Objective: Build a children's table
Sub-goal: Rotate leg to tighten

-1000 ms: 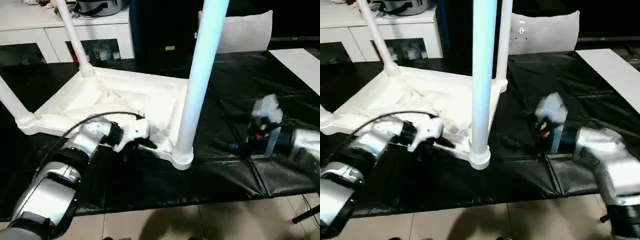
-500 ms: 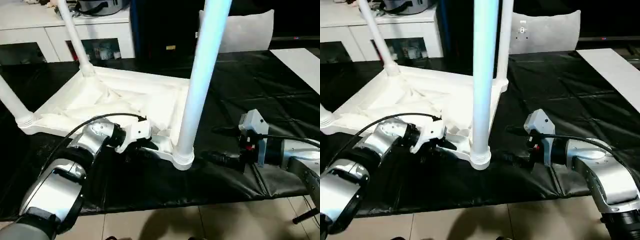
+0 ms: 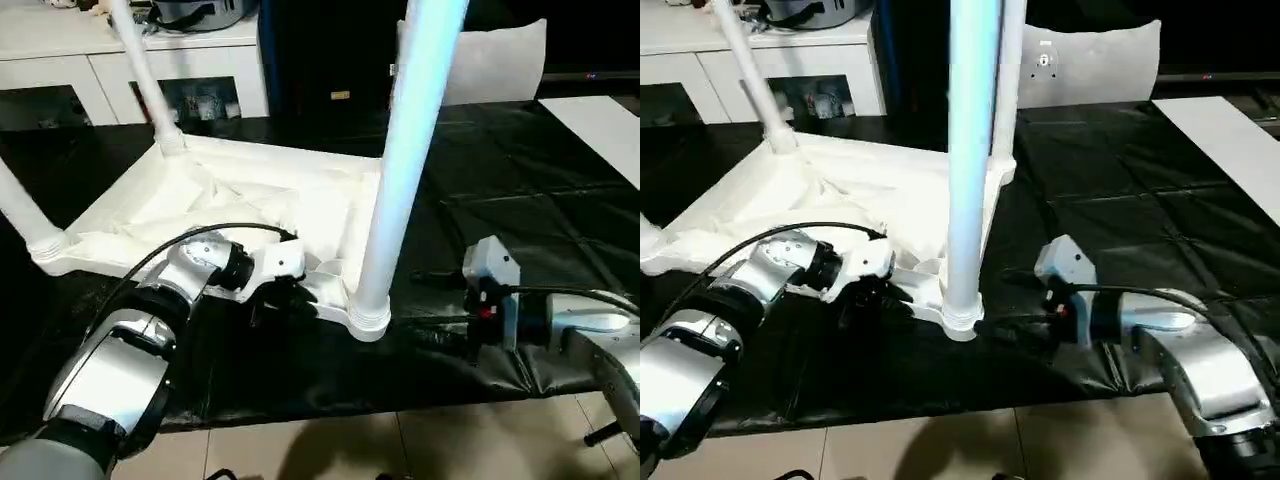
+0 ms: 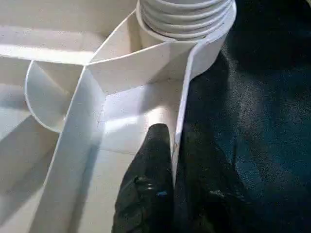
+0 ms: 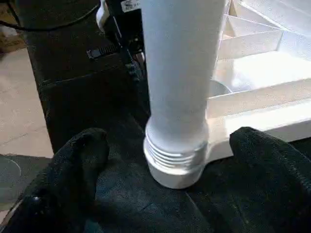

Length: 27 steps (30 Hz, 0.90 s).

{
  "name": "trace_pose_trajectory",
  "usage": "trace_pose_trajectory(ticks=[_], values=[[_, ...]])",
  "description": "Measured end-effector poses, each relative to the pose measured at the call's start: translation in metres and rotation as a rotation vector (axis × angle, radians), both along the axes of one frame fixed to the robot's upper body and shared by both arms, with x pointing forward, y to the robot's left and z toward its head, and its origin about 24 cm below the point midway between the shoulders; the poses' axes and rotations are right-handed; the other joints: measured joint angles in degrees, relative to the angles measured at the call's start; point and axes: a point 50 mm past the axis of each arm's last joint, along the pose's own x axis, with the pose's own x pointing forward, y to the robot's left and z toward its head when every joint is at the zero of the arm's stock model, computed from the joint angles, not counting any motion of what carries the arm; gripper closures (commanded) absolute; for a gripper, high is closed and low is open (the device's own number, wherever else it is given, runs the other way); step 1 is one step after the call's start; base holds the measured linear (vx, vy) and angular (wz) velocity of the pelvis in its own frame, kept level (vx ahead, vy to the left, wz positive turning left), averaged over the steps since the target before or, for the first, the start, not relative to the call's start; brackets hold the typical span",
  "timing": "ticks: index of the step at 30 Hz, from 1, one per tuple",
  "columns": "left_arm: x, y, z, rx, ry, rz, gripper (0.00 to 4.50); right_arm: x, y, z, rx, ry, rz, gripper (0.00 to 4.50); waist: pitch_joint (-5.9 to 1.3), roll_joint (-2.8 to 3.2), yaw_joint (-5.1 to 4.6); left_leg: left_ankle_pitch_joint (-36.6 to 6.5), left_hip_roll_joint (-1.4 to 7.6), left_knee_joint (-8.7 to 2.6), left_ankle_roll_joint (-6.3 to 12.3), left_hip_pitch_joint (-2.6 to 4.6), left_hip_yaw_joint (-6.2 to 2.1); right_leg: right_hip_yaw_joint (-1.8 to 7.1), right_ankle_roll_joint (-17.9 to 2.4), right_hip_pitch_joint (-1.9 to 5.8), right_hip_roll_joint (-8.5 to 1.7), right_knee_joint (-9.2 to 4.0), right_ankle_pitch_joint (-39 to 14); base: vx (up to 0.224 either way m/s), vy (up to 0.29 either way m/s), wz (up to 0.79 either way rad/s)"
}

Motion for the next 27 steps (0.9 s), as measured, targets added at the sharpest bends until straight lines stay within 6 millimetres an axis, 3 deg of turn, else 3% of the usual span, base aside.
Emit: trace_pose_trajectory(ticks=[7,13,15,27], values=[[0.001,-0.001,-0.001,0.005,0.062,0.036,4.5,0.012,-0.007,-0.011,0.007,0.005,-0.025,0.0,-0.08,0.13,-0.64,0.0,-0.02,0.02,0.0,0.08,0.06,0.0,0.0,0.05,-0.03,0.0,0.0,0.0,0.0,0.0],[-0.002,-0.006,-0.006,-0.068,0.13,0.116,4.5,0.014,-0.008,-0.015,0.032,-0.016,-0.039,0.0,-0.12,0.19,-1.75,0.0,-0.02,0.01,0.02,0.06,0.02,-0.02,0.0,0.04,-0.04,0.0,0.0,0.0,0.0,0.0],[-0.007,-0.008,-0.008,-0.097,0.1,0.084,4.5,0.016,-0.01,-0.016,0.053,-0.009,-0.032,0.28,-0.13,0.2,-1.93,0.0,0.0,-0.02,0.04,0.04,-0.02,-0.04,0.0,0.03,-0.04,0.0,0.0,0.0,0.0,0.0],[-0.019,-0.007,-0.008,-0.089,0.042,-0.02,4.5,0.025,0.002,-0.01,0.15,0.077,0.145,1.24,-0.11,0.12,-0.93,0.0,0.03,0.03,0.04,-0.01,0.0,-0.03,0.0,0.0,-0.04,0.07,0.0,0.0,0.0,0.0]])
